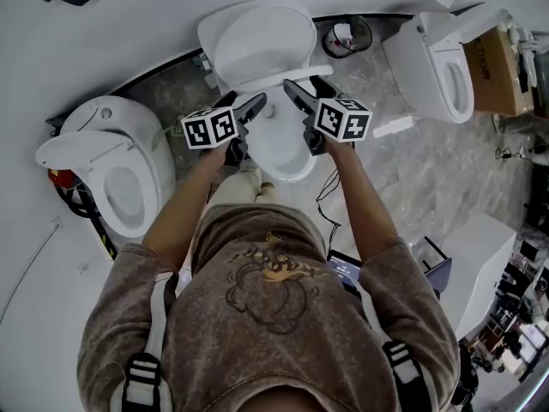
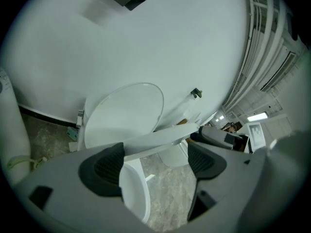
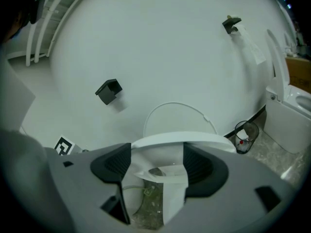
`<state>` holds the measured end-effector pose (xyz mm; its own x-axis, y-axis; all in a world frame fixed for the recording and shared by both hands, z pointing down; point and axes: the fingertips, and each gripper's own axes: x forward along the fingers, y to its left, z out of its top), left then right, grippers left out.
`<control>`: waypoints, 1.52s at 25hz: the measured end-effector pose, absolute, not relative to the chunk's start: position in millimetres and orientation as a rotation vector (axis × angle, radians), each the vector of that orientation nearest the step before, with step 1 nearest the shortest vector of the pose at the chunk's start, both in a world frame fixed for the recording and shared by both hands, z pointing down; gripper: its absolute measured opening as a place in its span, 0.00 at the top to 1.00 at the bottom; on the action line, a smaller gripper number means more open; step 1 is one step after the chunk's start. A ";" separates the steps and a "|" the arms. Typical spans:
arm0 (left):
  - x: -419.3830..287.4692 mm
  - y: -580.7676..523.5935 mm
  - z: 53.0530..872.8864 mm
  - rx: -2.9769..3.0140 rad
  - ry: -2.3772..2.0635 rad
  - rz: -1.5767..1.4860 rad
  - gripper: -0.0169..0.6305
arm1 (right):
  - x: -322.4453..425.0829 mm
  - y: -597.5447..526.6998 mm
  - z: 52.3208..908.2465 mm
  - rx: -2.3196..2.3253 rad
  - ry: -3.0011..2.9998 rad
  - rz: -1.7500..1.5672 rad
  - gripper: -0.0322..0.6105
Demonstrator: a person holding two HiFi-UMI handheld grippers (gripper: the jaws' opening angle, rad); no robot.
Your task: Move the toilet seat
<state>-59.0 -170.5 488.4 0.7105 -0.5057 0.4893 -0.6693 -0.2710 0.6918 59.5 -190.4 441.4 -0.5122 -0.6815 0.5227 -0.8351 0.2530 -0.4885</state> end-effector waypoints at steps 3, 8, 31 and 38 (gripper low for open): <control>-58.4 -179.3 486.0 1.945 -0.889 0.206 0.32 | 59.0 -201.2 439.1 1.443 -2.324 1.098 0.44; -61.5 -197.2 484.1 1.940 -0.898 0.200 0.32 | 55.6 -221.9 437.6 1.471 -2.331 1.094 0.44; -71.4 -253.4 483.6 1.920 -0.963 0.157 0.32 | 39.5 -285.4 441.6 1.372 -2.376 1.060 0.46; -76.3 -267.8 481.6 1.931 -0.987 0.146 0.32 | 32.3 -299.8 442.6 1.357 -2.385 1.068 0.46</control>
